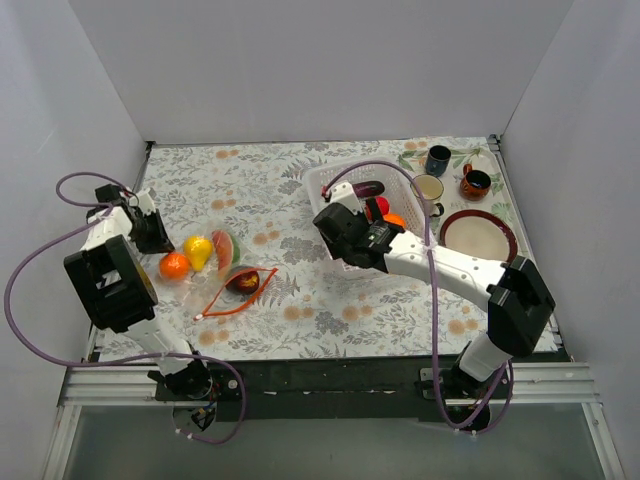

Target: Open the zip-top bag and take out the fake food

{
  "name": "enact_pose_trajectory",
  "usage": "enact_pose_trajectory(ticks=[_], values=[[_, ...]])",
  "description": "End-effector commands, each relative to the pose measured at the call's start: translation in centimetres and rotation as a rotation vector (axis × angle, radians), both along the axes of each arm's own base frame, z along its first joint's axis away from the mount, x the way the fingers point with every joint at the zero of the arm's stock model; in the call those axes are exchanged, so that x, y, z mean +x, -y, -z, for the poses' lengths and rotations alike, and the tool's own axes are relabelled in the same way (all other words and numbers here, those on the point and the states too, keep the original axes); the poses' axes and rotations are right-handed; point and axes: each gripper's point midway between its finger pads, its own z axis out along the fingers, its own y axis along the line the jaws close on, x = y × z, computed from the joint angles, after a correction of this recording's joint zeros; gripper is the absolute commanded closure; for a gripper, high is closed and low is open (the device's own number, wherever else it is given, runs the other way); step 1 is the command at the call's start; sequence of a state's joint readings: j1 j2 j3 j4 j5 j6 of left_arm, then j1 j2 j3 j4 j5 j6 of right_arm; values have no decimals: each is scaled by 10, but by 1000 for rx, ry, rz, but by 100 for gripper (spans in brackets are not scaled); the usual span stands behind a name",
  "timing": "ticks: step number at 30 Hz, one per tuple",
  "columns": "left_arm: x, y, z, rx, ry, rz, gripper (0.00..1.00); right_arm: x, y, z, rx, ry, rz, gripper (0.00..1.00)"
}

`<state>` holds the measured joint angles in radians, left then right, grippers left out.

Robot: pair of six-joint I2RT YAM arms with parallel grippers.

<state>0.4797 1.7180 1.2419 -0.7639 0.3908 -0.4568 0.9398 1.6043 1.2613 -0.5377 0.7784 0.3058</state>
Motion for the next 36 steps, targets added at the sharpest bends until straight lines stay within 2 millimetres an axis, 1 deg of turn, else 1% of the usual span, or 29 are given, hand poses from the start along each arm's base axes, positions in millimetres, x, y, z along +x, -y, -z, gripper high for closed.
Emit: enact_pose_trajectory(ticks=[1, 3, 4, 5, 6, 7, 9, 10, 12, 13, 14, 15, 16, 17, 18, 19, 20, 22, 24, 25, 27, 28, 29, 33, 34, 36], values=[[2, 2, 26, -23, -13, -12, 100, -11, -41, -36, 99, 89, -123, 1], [4, 2, 33, -27, -10, -17, 100, -20, -58, -38, 102, 89, -183, 1], [0, 4, 39, -34, -19, -18, 100, -23, -64, -40, 109, 88, -203, 1], [-2, 5, 42, -35, -21, -17, 100, -28, -74, -40, 110, 84, -232, 2], [-1, 4, 45, -26, -10, -13, 100, -31, -83, -42, 119, 80, -267, 2], [-7, 7, 51, -29, -25, -13, 100, -34, -90, -42, 123, 78, -287, 1], [-10, 9, 56, -35, -28, -7, 100, -47, -114, -39, 150, 53, -370, 1], [-12, 11, 59, -44, -33, -5, 100, -50, -125, -41, 164, 58, -408, 2], [-18, 17, 62, -62, -42, 3, 100, -65, -152, -33, 179, 20, -506, 2], [-20, 18, 63, -64, -43, 6, 100, -71, -164, -24, 168, 4, -545, 1], [-21, 20, 60, -66, -37, 11, 100, -79, -178, -24, 186, -15, -594, 2], [-22, 20, 59, -63, -36, 16, 100, -83, -185, -20, 184, -27, -619, 1], [-22, 20, 58, -60, -36, 20, 100, -86, -192, -9, 169, -39, -643, 1], [-19, 17, 51, -47, -21, 20, 100, -96, -203, -4, 175, -56, -690, 1], [-19, 17, 48, -46, -24, 24, 100, -100, -208, 1, 174, -62, -712, 1], [-18, 16, 44, -44, -19, 27, 100, -107, -214, 10, 158, -76, -743, 1], [-16, 17, 36, -52, -14, 33, 100, -111, -222, 12, 177, -75, -773, 2], [-13, 18, 25, -60, 2, 42, 100, -116, -229, 22, 173, -82, -802, 1], [-13, 24, 14, -96, -4, 52, 100, -118, -236, 24, 190, -74, -818, 1], [-14, 27, 12, -111, -8, 57, 100, -117, -237, 29, 187, -73, -817, 1], [-18, 33, 9, -148, -24, 65, 99, -112, -243, 28, 208, -39, -807, 1], [-20, 35, 9, -154, -27, 68, 98, -111, -242, 33, 204, -33, -805, 1], [-22, 37, 9, -157, -32, 70, 97, -107, -243, 34, 202, -10, -793, 1], [-32, 39, 16, -156, -59, 85, 95, -97, -254, 38, 217, 47, -781, 1], [-35, 40, 19, -159, -72, 86, 95, -96, -256, 47, 205, 36, -784, 1], [-38, 41, 21, -160, -76, 92, 94, -95, -264, 49, 210, 35, -787, 1]])
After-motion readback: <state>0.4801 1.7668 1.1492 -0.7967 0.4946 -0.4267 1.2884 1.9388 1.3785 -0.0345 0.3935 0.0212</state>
